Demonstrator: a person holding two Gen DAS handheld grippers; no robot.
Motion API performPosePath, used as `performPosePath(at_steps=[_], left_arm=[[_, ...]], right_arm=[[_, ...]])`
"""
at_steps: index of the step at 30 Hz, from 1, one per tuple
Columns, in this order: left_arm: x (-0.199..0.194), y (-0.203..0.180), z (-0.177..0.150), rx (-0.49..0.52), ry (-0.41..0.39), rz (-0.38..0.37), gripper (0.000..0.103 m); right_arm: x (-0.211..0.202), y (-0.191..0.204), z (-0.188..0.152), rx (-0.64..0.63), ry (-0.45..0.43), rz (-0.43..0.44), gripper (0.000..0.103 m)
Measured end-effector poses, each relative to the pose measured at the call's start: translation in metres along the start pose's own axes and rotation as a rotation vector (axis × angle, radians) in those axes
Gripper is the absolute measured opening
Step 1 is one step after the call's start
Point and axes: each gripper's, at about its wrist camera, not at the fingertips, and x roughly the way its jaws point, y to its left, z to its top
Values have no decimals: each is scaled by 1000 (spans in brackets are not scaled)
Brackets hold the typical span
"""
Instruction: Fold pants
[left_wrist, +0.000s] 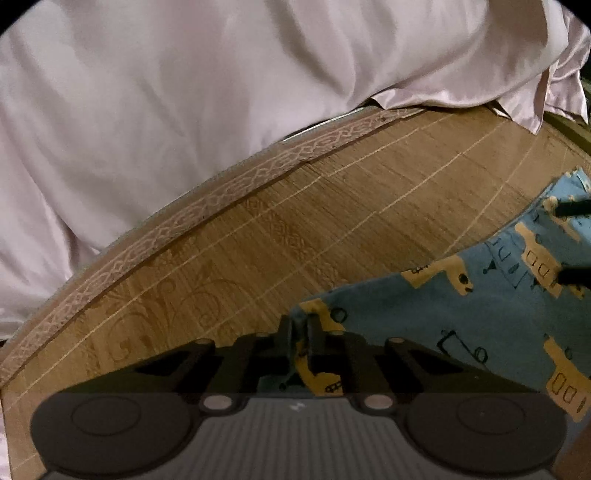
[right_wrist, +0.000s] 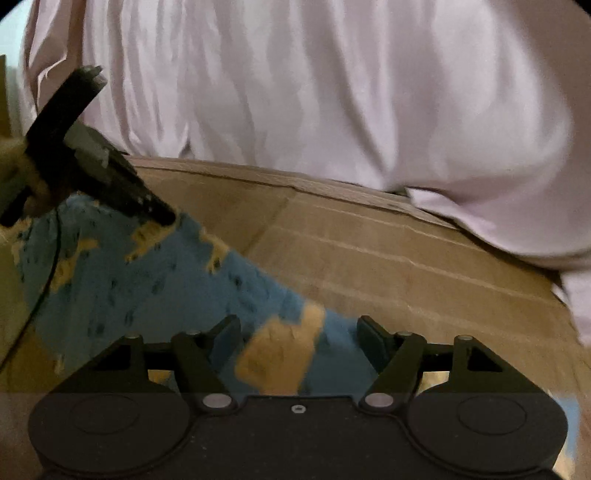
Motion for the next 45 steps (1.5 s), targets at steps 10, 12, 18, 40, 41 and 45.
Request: performPosePath(at_steps=[10,12,18,40,41,45], left_arm=[[-3,-11,-8,77,-35,83,5],[-2,-13,-9,100,-43,101,5],[-8,-23,-11,121,-70,179,38],[23,-280,155,557,-125,-378,71],[28,-286,159,552,-108,-399,62],[47,-299,166,570,-73,-438,46]], right_arm=[[44,10,22,-149,89,55,5],[47,8,23,-120,88,29,5],[5,-9,9,32,55,-144,51],[-148,-106,-119,898,-9,-544,52],[-147,-108,-119,905,-10,-531,48],[-142,-114,-122,923,-4,-503,42]])
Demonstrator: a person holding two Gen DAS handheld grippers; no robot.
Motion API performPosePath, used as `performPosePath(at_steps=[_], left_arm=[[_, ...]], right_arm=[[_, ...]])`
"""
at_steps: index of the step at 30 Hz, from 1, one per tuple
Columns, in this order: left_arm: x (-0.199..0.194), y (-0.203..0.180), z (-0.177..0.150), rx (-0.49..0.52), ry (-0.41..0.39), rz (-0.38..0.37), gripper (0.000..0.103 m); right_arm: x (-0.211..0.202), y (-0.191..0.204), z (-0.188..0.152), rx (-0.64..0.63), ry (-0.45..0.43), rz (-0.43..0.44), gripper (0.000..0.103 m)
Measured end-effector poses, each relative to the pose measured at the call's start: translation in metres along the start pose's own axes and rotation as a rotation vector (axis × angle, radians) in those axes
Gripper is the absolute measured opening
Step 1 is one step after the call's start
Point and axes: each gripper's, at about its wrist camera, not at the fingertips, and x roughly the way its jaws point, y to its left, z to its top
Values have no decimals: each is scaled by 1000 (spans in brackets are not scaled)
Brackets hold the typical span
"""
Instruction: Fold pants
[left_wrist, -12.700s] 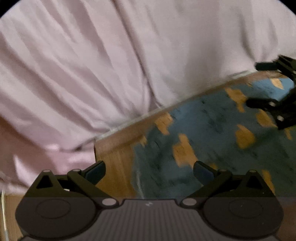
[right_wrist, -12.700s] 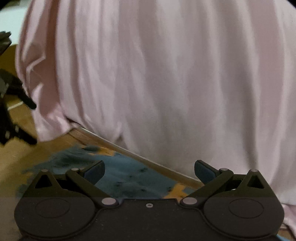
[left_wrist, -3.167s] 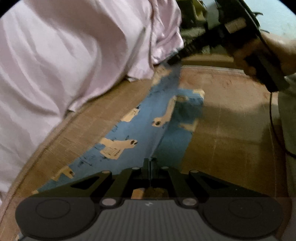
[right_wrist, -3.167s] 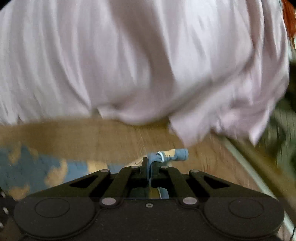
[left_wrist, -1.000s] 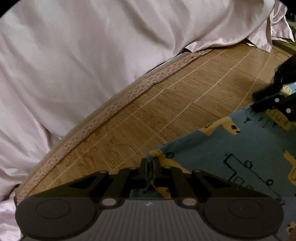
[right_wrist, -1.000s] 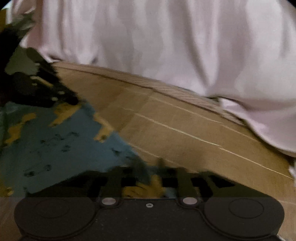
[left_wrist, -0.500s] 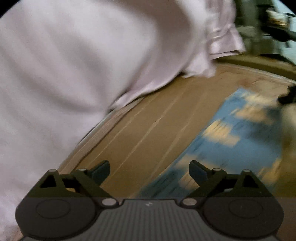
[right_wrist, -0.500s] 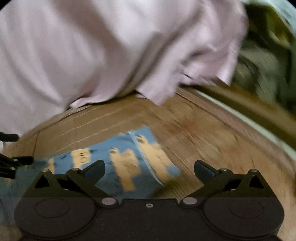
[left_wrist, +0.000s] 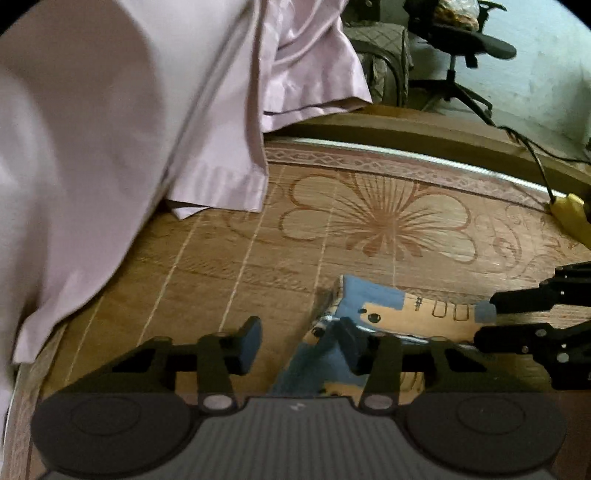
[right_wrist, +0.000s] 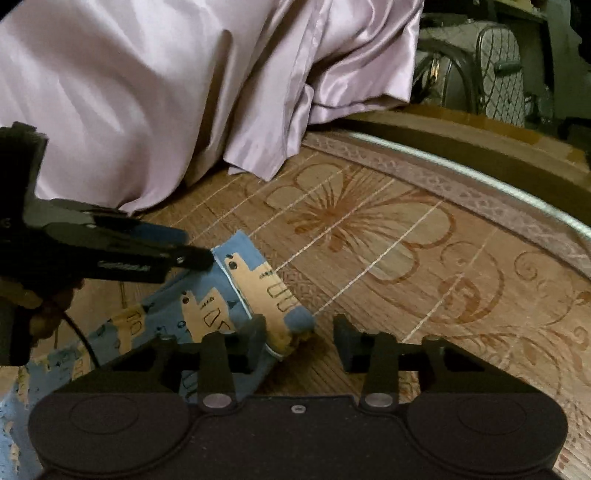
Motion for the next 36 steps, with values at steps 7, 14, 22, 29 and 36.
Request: performPosePath(at_steps=[7,14,22,29,36], left_arm=[[15,-11,-5,67,-24,-22,20],[5,2,0,-66,-15,16,43],[-17,54,26,-448,73,-209,43],[5,49,42,-588,247,-260,44],[23,28,54,-615,358,-203,28]], right_arm=[[12,8,0,-61,14,11,25],[-2,27,-4,-209,-85,-20,13],[-11,69,-21,-534,-169,-55,13],[-11,91,-36,-712,-183,-51,13],[-9,102,-46,-800,-176,-36,13]])
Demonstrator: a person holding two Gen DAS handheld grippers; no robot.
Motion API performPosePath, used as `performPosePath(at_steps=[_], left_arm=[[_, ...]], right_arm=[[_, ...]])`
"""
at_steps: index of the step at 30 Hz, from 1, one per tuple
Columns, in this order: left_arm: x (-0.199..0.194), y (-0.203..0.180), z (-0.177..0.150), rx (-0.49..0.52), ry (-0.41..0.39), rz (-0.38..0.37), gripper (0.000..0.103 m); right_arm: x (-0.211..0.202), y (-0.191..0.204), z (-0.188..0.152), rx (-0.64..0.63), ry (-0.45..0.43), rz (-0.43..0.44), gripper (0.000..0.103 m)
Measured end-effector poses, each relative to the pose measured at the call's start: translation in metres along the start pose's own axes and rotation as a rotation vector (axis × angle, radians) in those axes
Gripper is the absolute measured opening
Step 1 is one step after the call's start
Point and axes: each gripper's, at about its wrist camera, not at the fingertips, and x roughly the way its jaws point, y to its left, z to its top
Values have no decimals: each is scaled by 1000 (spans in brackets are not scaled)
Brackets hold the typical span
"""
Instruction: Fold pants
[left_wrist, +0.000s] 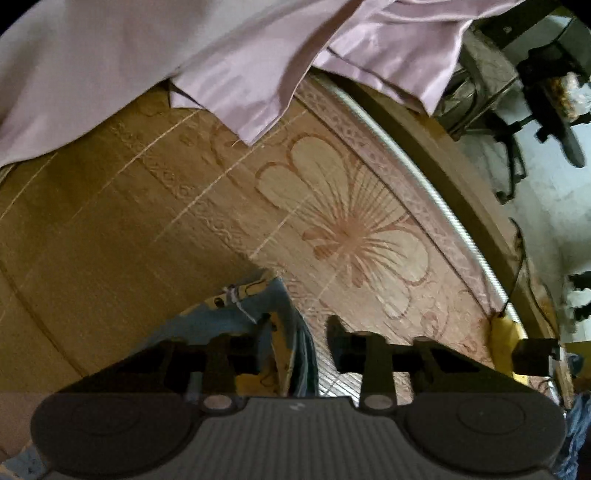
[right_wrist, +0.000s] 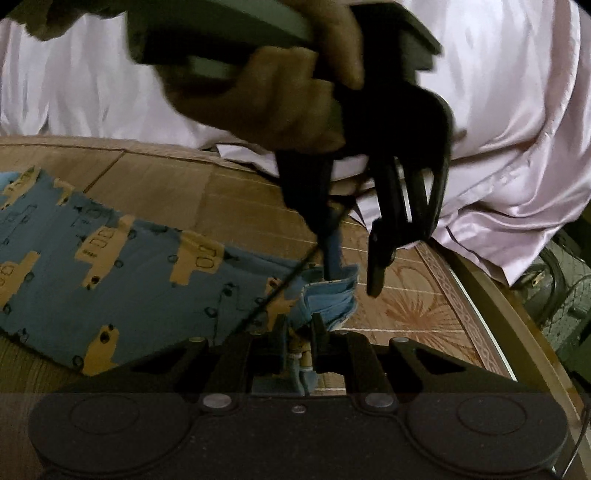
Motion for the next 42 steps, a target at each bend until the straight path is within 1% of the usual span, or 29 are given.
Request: performPosePath(at_steps=[2,4,6,9,12,14,15,17,19,22,24,25,26,27,28,29,31,33,34,36,37,38,39,40,41,42], left_arm=[[5,-4,1,-4,19,44,12],[7,-6,-1,3,18,66,5],[5,-4,-4,4,5,63,4],[0,3,-6,-15,-16,31,4],[-4,14,-9,-66,-31,-6,4],[-5,20,-10,-95,-37,-26,4],[-5,22,-11,-104,-41,-30,4],[-6,27,-14,-115,-47,-39,4],[-7,28,-15,-120,-53,-51,4],[-5,29,-16,-113,-57,-59,4],[-3,29,-16,-116,-57,-70,4],[-3,30,-16,-117,-57,-81,4],[-3,30,-16,-118,-55,-95,4],[-3,31,-16,-124,-50,-106,4],[-3,32,-15,-137,-47,-109,5],[-3,33,-13,-148,-43,-112,5],[-2,34,-11,-158,-42,-125,5],[-3,31,-9,-148,-43,-118,6],[-3,28,-8,-140,-44,-110,8],[-3,26,-6,-131,-40,-96,14],[-4,25,-5,-131,-37,-92,18],[-4,24,-5,-133,-36,-86,26],[-4,24,-5,-135,-33,-75,30],[-3,23,-4,-132,-28,-56,38],[-2,21,-3,-125,-26,-33,40],[-1,19,-3,-115,-25,-11,40]], right_arm=[[0,1,0,-5,-1,2,13],[-1,2,0,-6,-4,2,13],[-1,1,0,0,-6,4,13],[-3,-2,0,20,-12,1,15],[-5,-8,0,62,-21,-1,24],[-6,-13,-1,95,-17,-11,35],[-5,-16,-1,116,-12,-10,38],[-2,-22,-2,163,6,-7,47],[2,-29,-4,221,33,12,52],[10,-40,-7,324,76,57,52],[18,-44,-8,373,101,77,50],[20,-45,-9,390,106,82,43],[21,-46,-10,401,103,88,30],[20,-46,-10,403,99,88,23],[19,-44,-8,395,89,84,18],[17,-42,-7,383,75,82,15],[12,-36,-4,337,49,71,14],[10,-29,-3,281,42,66,13],[9,-25,-2,255,39,65,13],[7,-19,0,206,30,59,13],[6,-16,0,186,26,56,13],[6,-14,0,166,25,53,13],[7,-11,0,146,23,50,13],[7,-9,1,127,20,47,13],[7,-7,0,106,17,44,13],[6,-4,1,84,13,41,13]])
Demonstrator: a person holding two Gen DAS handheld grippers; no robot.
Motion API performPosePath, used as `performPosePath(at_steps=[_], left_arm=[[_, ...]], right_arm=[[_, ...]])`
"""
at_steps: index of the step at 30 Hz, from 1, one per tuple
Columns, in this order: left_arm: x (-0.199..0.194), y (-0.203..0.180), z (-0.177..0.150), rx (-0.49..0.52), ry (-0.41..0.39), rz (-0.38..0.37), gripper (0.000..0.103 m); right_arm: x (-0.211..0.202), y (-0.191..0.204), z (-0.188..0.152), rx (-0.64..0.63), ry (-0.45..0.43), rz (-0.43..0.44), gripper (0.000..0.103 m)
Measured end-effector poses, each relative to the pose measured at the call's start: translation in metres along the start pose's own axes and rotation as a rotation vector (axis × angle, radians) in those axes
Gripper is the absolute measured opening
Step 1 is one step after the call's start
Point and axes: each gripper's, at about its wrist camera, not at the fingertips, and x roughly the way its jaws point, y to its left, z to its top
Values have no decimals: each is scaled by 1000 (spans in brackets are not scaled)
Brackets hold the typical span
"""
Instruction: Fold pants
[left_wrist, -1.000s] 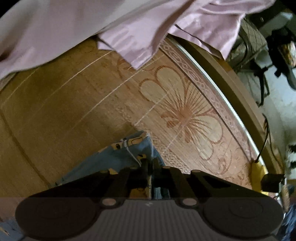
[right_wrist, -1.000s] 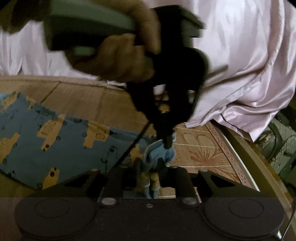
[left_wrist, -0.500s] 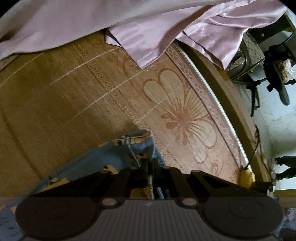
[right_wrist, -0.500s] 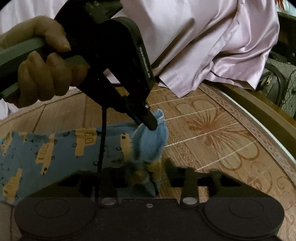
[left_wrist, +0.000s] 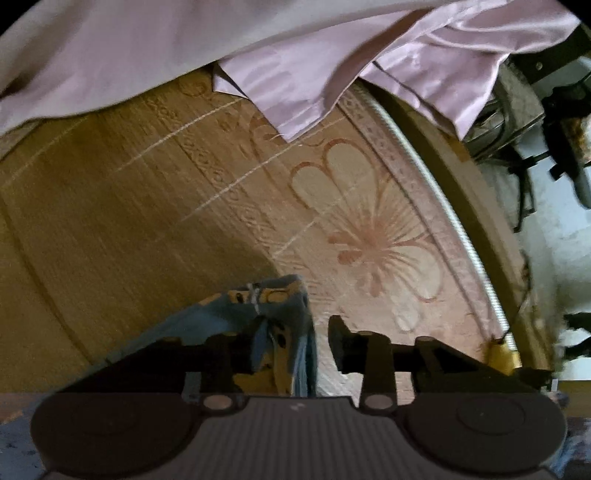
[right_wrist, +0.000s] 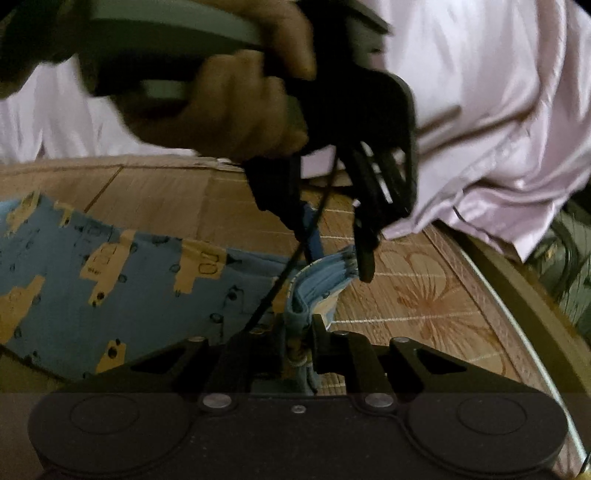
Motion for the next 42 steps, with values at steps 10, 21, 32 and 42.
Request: performPosePath(at_steps=[10,21,32,42], left_arm=[[-19,-10,-17,91,-41,126,8],[-116,72,-81,-41,-199,-71,8],[-118,188,-166,-164,-274,-42,8],[-98,227,-193,-244,-307,-86,8]], right_arm=[[-13,22,0,-143,-58,-32,12],[-65,80,14,-282,-209,-7,11],[-54,178,23,-312,-96,160,11],[-41,195,16,-313,-38,188,11]])
